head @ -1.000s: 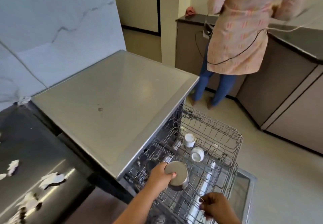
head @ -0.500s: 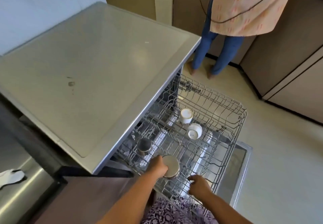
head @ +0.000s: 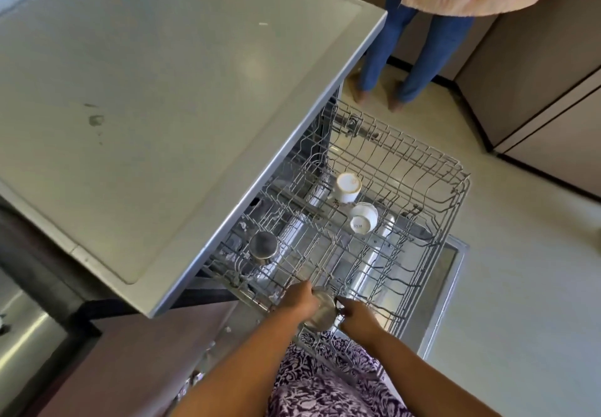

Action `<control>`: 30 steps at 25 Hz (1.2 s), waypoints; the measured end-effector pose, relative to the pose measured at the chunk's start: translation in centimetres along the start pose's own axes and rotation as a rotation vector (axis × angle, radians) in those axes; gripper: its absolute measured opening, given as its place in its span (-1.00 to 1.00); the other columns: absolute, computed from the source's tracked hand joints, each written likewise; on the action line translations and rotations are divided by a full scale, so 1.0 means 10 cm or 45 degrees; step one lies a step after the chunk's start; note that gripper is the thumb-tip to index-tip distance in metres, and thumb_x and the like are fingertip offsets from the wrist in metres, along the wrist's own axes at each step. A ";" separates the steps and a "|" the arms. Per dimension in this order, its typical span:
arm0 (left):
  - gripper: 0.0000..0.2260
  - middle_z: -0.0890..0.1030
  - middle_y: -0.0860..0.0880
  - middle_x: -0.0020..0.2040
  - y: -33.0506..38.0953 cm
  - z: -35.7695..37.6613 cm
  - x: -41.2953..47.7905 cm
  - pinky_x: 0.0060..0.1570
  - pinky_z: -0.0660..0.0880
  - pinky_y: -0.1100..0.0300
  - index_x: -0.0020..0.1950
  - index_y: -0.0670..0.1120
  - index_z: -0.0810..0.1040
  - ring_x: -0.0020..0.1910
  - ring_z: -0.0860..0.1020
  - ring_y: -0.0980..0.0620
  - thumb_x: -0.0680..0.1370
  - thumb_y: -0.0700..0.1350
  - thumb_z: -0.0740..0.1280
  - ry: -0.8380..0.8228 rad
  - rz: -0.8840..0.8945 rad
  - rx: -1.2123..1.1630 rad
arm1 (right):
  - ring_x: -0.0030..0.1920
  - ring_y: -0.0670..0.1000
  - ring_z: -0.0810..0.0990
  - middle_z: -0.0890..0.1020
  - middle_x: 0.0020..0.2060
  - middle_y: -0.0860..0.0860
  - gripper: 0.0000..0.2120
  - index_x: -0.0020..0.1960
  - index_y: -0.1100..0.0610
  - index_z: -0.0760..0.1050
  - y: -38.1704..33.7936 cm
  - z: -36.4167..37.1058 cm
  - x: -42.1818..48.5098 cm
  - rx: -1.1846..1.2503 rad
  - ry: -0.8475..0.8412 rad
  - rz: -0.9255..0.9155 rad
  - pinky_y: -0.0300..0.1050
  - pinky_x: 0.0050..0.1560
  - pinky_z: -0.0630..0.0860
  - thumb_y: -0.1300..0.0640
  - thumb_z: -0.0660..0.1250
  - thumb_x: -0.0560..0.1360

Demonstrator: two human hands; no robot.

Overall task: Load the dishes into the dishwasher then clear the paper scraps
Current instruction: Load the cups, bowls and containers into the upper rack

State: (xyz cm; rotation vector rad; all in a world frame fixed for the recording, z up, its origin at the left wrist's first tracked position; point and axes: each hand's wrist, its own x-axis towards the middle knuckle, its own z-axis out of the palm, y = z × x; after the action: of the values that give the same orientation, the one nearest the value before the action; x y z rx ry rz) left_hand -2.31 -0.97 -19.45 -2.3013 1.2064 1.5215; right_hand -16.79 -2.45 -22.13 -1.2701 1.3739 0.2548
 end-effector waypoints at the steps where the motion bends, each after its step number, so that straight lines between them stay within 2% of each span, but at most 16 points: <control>1: -0.77 0.51 -0.06 -0.02 0.00 0.00 0.00 -0.28 0.47 0.28 0.23 -0.16 0.43 -0.15 0.50 0.05 0.59 -0.13 0.22 0.008 -0.004 0.012 | -0.42 -0.08 0.42 0.57 0.16 0.11 -0.37 0.40 0.10 0.34 0.00 0.00 -0.01 -0.008 -0.001 -0.001 -0.37 -0.54 0.27 0.48 0.16 0.38; 3: -0.77 0.49 -0.04 -0.05 0.00 -0.02 -0.02 -0.40 0.38 0.32 0.24 -0.16 0.43 -0.17 0.49 0.05 0.60 -0.15 0.21 0.019 0.004 0.024 | -0.39 -0.10 0.44 0.56 0.19 0.12 -0.35 0.41 0.10 0.34 -0.02 -0.01 -0.03 -0.017 -0.010 0.010 -0.35 -0.49 0.30 0.48 0.17 0.37; 4: -0.76 0.49 -0.04 -0.05 0.00 -0.04 -0.04 -0.41 0.36 0.33 0.24 -0.17 0.43 -0.17 0.49 0.05 0.59 -0.15 0.22 0.023 0.012 0.024 | -0.31 -0.08 0.49 0.54 0.23 0.13 -0.35 0.42 0.09 0.33 -0.04 -0.02 -0.06 -0.010 0.003 0.018 -0.33 -0.43 0.36 0.47 0.18 0.38; 6: -0.75 0.52 -0.04 -0.02 0.03 -0.12 -0.10 -0.33 0.40 0.33 0.25 -0.16 0.43 -0.15 0.50 0.04 0.58 -0.16 0.24 0.028 0.020 -0.016 | -0.10 -0.03 0.56 0.49 0.29 0.15 -0.40 0.42 0.10 0.32 -0.14 -0.03 -0.14 -0.005 0.070 0.037 -0.27 -0.31 0.49 0.42 0.24 0.42; 7: -0.72 0.54 -0.05 0.02 0.04 -0.16 -0.13 -0.27 0.44 0.30 0.28 -0.15 0.43 -0.12 0.53 0.04 0.57 -0.19 0.25 0.044 0.025 -0.047 | -0.08 -0.02 0.57 0.48 0.29 0.14 -0.45 0.41 0.11 0.32 -0.21 -0.04 -0.18 0.003 0.109 0.037 -0.26 -0.30 0.51 0.38 0.27 0.45; 9: -0.66 0.54 -0.06 0.10 0.07 -0.25 -0.19 -0.21 0.49 0.28 0.34 -0.10 0.40 -0.13 0.54 0.06 0.57 -0.22 0.26 0.091 0.061 -0.125 | -0.19 -0.07 0.54 0.52 0.24 0.12 -0.55 0.36 0.13 0.38 -0.35 -0.05 -0.26 0.040 0.201 0.004 -0.36 -0.42 0.43 0.30 0.28 0.49; 10: -0.64 0.53 -0.05 0.13 0.08 -0.31 -0.23 -0.26 0.48 0.29 0.36 -0.09 0.38 -0.17 0.52 0.09 0.57 -0.21 0.26 0.123 0.092 -0.169 | -0.24 -0.08 0.53 0.55 0.21 0.11 -0.59 0.33 0.14 0.41 -0.43 -0.07 -0.31 0.068 0.239 -0.025 -0.37 -0.44 0.38 0.30 0.26 0.49; 12: -0.65 0.52 -0.04 0.17 0.11 -0.48 -0.37 -0.30 0.41 0.33 0.36 -0.07 0.39 -0.13 0.52 0.09 0.57 -0.16 0.28 0.187 0.154 -0.268 | -0.16 -0.04 0.57 0.60 0.13 0.08 -0.64 0.24 0.14 0.50 -0.59 -0.12 -0.42 0.134 0.284 -0.115 -0.29 -0.33 0.45 0.30 0.25 0.46; 15: -0.63 0.49 -0.02 0.28 0.10 -0.71 -0.61 0.03 0.44 0.24 0.37 -0.04 0.40 0.17 0.51 0.02 0.56 -0.11 0.30 0.298 0.243 -0.401 | -0.12 -0.01 0.59 0.64 -0.06 0.03 -0.77 0.07 0.11 0.58 -0.84 -0.24 -0.64 0.207 0.290 -0.265 -0.09 -0.12 0.53 0.28 0.29 0.45; 17: -0.62 0.51 0.00 0.27 0.06 -0.85 -0.83 0.14 0.40 0.22 0.37 -0.04 0.41 0.22 0.49 0.03 0.55 -0.09 0.32 0.392 0.300 -0.449 | -0.13 -0.02 0.59 0.65 -0.12 -0.01 -0.83 0.03 0.10 0.58 -1.04 -0.32 -0.82 0.255 0.274 -0.402 -0.11 -0.07 0.53 0.26 0.32 0.48; 21: -0.67 0.56 -0.02 0.18 -0.07 -1.11 -1.28 0.10 0.50 0.22 0.32 -0.05 0.45 0.11 0.56 0.04 0.55 -0.11 0.33 0.585 0.362 -0.684 | -0.15 0.01 0.64 0.67 -0.20 0.01 -0.86 -0.07 0.07 0.59 -1.57 -0.37 -1.19 0.323 0.201 -0.657 -0.11 -0.08 0.58 0.27 0.32 0.50; 22: -0.69 0.57 -0.01 0.15 -0.11 -1.18 -1.40 -0.01 0.54 0.29 0.29 -0.05 0.47 0.03 0.58 0.06 0.55 -0.12 0.32 0.645 0.373 -0.741 | -0.15 0.01 0.64 0.68 -0.21 0.01 -0.84 -0.09 0.05 0.59 -1.72 -0.35 -1.28 0.315 0.178 -0.722 -0.10 -0.09 0.58 0.28 0.31 0.50; 24: -0.75 0.59 0.02 0.06 -0.19 -1.32 -1.62 -0.24 0.47 0.50 0.23 -0.04 0.52 -0.12 0.58 0.14 0.55 -0.14 0.32 0.785 0.383 -0.819 | -0.16 0.02 0.65 0.69 -0.22 0.02 -0.82 -0.12 0.05 0.60 -1.99 -0.29 -1.41 0.296 0.125 -0.836 -0.08 -0.08 0.59 0.30 0.31 0.49; 26: -0.78 0.62 0.01 0.00 -0.31 -1.47 -1.81 -0.20 0.42 0.53 0.18 -0.06 0.55 -0.11 0.57 0.12 0.54 -0.16 0.33 0.928 0.399 -0.868 | -0.17 0.02 0.66 0.69 -0.22 0.04 -0.85 -0.11 0.09 0.61 -2.22 -0.19 -1.52 0.269 0.053 -0.920 -0.09 -0.08 0.60 0.30 0.31 0.49; 30: -0.82 0.64 -0.02 -0.02 -0.73 -1.69 -2.13 0.00 0.52 0.24 0.12 -0.02 0.58 -0.05 0.59 0.02 0.52 -0.13 0.35 1.106 0.342 -1.000 | -0.20 0.06 0.65 0.69 -0.22 0.09 -0.86 -0.14 0.11 0.60 -2.57 0.08 -1.68 0.250 -0.057 -1.008 -0.07 -0.12 0.58 0.31 0.32 0.49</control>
State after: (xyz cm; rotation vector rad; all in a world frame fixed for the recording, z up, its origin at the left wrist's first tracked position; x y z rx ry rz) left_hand 11.05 7.02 3.95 -3.7118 1.2223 1.1950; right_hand -1.26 -3.02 4.34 -1.5219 0.7481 -0.3867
